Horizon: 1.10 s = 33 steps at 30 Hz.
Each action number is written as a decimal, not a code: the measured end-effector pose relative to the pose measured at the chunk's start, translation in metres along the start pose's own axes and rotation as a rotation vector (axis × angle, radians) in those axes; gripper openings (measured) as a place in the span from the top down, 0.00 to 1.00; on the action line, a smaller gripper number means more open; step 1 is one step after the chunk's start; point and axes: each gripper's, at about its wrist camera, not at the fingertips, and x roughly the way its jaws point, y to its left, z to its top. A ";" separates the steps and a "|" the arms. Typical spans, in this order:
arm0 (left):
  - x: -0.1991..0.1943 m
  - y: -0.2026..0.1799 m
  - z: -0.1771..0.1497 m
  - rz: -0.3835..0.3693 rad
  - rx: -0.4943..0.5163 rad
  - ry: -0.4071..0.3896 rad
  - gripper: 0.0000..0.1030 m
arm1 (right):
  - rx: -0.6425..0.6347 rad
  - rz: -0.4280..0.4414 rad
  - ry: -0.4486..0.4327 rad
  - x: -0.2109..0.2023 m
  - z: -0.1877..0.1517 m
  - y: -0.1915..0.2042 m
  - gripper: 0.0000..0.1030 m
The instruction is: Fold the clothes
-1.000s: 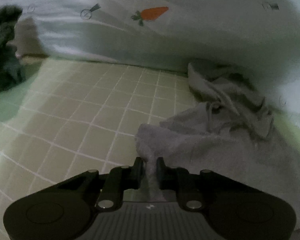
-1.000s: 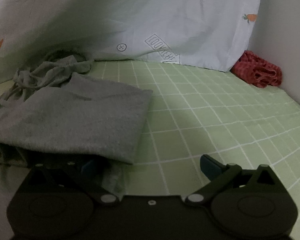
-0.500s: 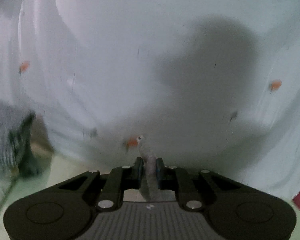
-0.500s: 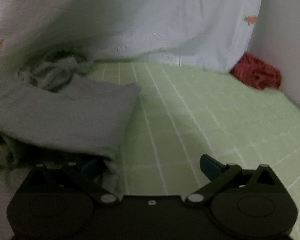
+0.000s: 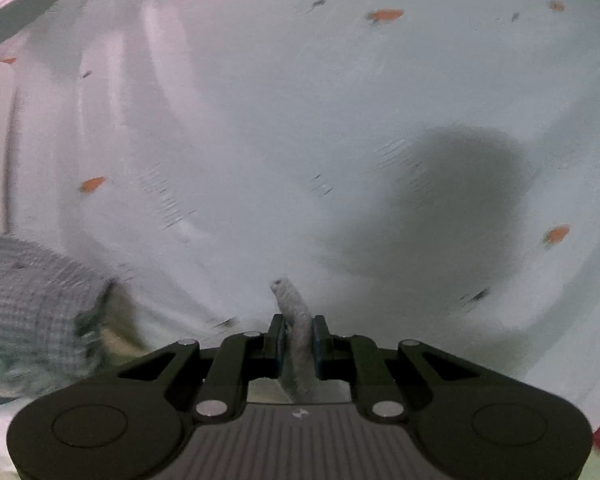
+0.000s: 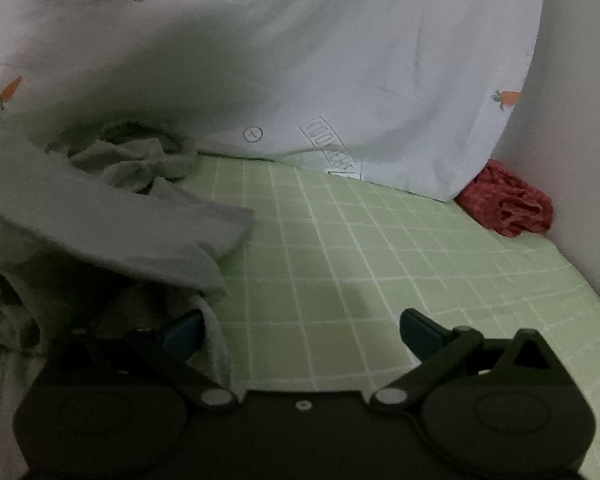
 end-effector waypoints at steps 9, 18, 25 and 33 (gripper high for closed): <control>0.019 0.032 -0.064 0.148 -0.021 0.200 0.86 | -0.044 -0.019 0.082 0.009 -0.010 0.007 0.00; 0.025 0.024 -0.078 0.102 -0.036 0.252 0.86 | -0.025 -0.025 0.103 0.011 -0.019 0.008 0.00; 0.032 -0.024 -0.082 -0.073 0.009 0.279 0.86 | -0.003 -0.019 0.099 0.012 -0.020 0.005 0.00; 0.047 -0.090 -0.116 -0.263 0.123 0.448 0.85 | 0.024 -0.008 0.105 0.012 -0.021 0.002 0.00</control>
